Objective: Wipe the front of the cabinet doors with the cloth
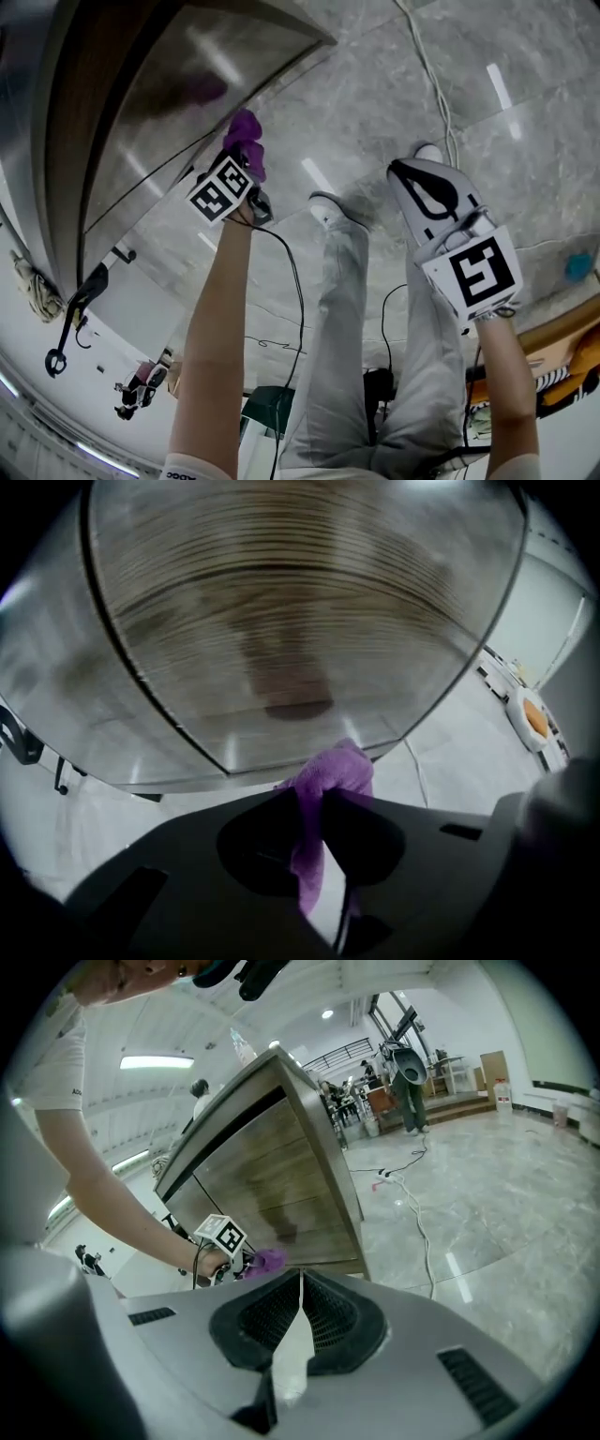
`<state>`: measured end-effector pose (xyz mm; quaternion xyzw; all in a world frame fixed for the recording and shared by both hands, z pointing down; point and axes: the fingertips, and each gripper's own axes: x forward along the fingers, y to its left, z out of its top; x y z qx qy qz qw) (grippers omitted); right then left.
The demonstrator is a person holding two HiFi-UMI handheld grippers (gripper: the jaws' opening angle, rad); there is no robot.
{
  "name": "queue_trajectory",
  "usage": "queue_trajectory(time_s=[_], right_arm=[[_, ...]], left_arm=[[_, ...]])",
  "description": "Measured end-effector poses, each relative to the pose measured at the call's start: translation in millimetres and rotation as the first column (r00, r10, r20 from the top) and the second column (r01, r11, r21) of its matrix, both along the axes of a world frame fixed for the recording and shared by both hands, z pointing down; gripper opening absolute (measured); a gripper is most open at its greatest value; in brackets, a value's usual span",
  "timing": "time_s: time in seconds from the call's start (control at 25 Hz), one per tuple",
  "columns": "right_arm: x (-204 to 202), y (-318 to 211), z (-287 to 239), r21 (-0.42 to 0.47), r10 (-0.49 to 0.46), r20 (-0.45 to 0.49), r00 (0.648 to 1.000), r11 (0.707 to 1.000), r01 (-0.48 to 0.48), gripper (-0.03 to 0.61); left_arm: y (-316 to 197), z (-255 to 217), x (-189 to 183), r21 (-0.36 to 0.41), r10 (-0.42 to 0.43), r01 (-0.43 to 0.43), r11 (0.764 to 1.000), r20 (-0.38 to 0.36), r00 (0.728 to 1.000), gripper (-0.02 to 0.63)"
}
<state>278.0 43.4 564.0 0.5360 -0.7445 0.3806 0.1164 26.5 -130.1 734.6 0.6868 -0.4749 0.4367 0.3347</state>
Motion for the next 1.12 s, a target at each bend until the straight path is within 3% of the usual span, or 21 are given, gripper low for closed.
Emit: queue_trajectory(time_s=[0.32,0.6,0.84,1.0,1.12], right_arm=[[80,16,6,-0.018,0.001,-0.028,1.000,1.000,-0.001,0.029],[148,45,42,-0.050,0.133,-0.058,0.989,0.989,-0.136,0.029],[156,84,71,-0.096,0.199,-0.113,0.973,0.973,-0.210,0.029],[133,96,82,-0.100,0.247,-0.130,0.960,0.960,-0.260,0.029],[99,100,90,-0.107,0.265,-0.129,0.956,0.954,-0.279,0.029]], left_arm=[[16,23,157,-0.025,0.168,-0.170,0.985,-0.078,0.983,0.060],[14,64,233,-0.014,0.228,-0.230,0.973,-0.100,0.969,0.060],[-14,95,222,0.002,0.158,-0.158,0.987,-0.107,0.982,0.060],[-42,94,179,0.023,0.083,-0.081,0.996,-0.103,0.991,0.060],[-51,89,132,0.026,0.098,-0.096,0.995,-0.070,0.993,0.060]])
